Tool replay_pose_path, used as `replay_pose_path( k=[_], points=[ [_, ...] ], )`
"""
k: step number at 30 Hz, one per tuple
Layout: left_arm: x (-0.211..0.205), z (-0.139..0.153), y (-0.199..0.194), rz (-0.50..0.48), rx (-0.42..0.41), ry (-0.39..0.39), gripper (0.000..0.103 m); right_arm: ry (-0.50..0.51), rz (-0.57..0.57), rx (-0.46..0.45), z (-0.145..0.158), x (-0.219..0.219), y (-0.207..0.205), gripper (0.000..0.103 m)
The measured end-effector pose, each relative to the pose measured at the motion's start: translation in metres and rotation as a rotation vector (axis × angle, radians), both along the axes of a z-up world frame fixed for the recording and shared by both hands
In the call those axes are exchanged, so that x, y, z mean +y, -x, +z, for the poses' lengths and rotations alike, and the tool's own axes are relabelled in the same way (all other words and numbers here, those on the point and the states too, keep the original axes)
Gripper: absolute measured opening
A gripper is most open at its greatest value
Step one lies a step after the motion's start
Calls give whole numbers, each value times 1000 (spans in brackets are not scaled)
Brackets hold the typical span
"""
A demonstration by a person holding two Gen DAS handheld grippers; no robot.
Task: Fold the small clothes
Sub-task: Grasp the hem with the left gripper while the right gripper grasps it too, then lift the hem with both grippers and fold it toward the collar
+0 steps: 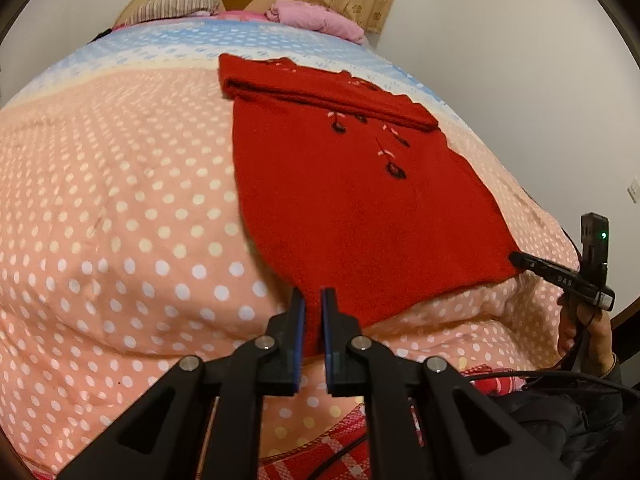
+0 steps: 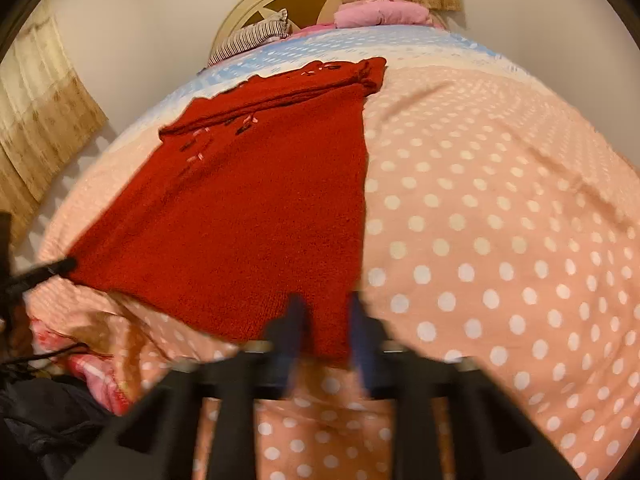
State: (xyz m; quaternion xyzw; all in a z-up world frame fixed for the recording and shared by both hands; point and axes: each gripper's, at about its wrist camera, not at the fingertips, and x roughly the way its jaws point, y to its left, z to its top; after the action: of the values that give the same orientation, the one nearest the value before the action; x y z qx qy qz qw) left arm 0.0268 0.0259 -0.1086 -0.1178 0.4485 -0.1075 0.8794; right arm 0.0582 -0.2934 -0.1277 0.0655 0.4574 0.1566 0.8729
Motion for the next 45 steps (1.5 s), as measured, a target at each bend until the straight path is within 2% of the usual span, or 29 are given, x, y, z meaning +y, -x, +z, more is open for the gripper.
replay_pose_path(
  k=[1, 4, 7, 11, 14, 16, 27, 33, 45],
  points=[
    [2, 3, 1, 0, -10, 9, 8, -40, 6, 5, 0, -4, 1, 7],
    [4, 15, 7, 2, -50, 8, 8, -56, 35, -15, 6, -4, 10, 7],
    [8, 14, 6, 7, -47, 8, 8, -121, 48, -33, 15, -10, 20, 7],
    [10, 10, 3, 6, -32, 21, 8, -287, 26, -85, 32, -31, 24, 7],
    [7, 22, 6, -7, -69, 6, 8, -400, 9, -86, 36, -43, 22, 7],
    [6, 29, 7, -15, -91, 6, 8, -440, 17, -98, 41, -44, 25, 7],
    [25, 32, -28, 5, -67, 90, 8, -496, -41, -125, 57, -51, 5, 7],
    [26, 52, -42, 6, -124, 98, 8, -493, -25, -182, 84, -47, -11, 7],
    [44, 82, -89, 67, -217, 151, 8, -491, -24, -291, 131, -37, -60, 7]
  ],
)
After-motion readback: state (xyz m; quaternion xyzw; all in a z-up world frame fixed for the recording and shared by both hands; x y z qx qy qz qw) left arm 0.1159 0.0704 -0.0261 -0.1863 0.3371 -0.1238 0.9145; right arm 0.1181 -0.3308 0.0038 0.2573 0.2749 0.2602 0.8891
